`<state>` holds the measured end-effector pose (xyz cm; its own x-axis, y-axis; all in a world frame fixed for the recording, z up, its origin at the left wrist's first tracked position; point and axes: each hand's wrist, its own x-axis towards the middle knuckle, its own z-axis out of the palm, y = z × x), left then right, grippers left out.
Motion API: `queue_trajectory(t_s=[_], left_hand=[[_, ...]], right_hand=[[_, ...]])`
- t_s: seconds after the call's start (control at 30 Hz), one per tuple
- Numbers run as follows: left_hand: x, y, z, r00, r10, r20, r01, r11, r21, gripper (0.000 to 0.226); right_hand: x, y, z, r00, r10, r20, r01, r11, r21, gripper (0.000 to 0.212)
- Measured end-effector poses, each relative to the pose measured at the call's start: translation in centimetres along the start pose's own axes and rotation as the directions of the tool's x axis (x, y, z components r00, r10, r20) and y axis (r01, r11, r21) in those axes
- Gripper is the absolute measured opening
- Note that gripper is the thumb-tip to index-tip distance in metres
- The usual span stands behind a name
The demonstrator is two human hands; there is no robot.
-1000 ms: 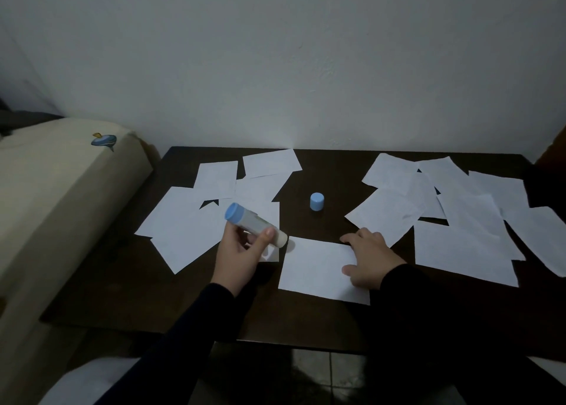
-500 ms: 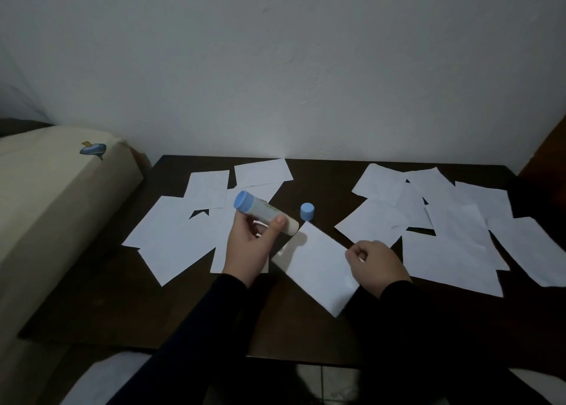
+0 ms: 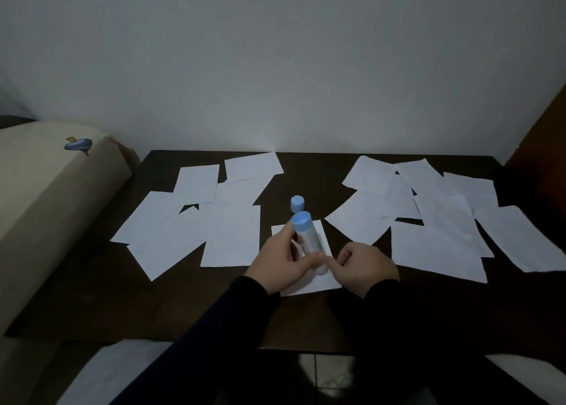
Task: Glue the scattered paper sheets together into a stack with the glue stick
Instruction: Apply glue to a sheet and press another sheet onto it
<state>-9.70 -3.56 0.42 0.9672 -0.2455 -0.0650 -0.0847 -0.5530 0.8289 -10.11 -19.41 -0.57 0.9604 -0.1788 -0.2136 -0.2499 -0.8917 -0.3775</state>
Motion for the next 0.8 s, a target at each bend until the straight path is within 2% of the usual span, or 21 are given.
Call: queue_trajectory(t_s=[0.07,0.13,0.17,0.27,0.37,0.47,0.63,0.8], left_hand=[[-0.3,0.0,0.1,0.998,0.019,0.054,-0.024,0.996,0.089,0.045],[-0.6,-0.1,0.3,0.996,0.042,0.083,-0.052,0.99,0.131,0.049],[-0.8,0.0,0.5,0.994,0.053,0.093,-0.065,0.989,0.136,0.049],[-1.2,0.4,1.4,0.987,0.068,0.144,-0.095,0.978,0.187,0.05],[-1.3,0.9,1.8,0.981,0.052,0.186,-0.102,0.956,0.274,0.053],[-1.4,1.0,1.6,0.977,0.044,0.207,-0.109,0.943,0.315,0.053],[-1.8,0.7,-0.1,0.983,-0.033,0.182,-0.032,0.937,0.347,0.063],[-2.4,0.5,-1.9,0.982,-0.083,0.171,0.013,0.927,0.374,0.064]], right_hand=[[0.1,0.3,-0.8,0.99,-0.142,0.026,0.144,0.986,-0.086,0.022],[0.3,0.7,-1.2,0.941,-0.293,0.167,0.319,0.935,-0.154,0.04],[0.0,0.8,-1.6,0.916,-0.313,0.25,0.356,0.922,-0.152,0.048],[-0.7,0.8,-2.2,0.898,-0.264,0.353,0.331,0.933,-0.145,0.059],[-1.2,0.5,-2.1,0.918,-0.207,0.338,0.282,0.94,-0.19,0.058],[-1.3,0.5,-1.8,0.933,-0.163,0.32,0.224,0.961,-0.163,0.061],[-1.1,0.5,-2.1,0.91,-0.219,0.352,0.306,0.927,-0.215,0.06],[-0.4,0.6,-1.7,0.906,-0.223,0.361,0.318,0.92,-0.23,0.061]])
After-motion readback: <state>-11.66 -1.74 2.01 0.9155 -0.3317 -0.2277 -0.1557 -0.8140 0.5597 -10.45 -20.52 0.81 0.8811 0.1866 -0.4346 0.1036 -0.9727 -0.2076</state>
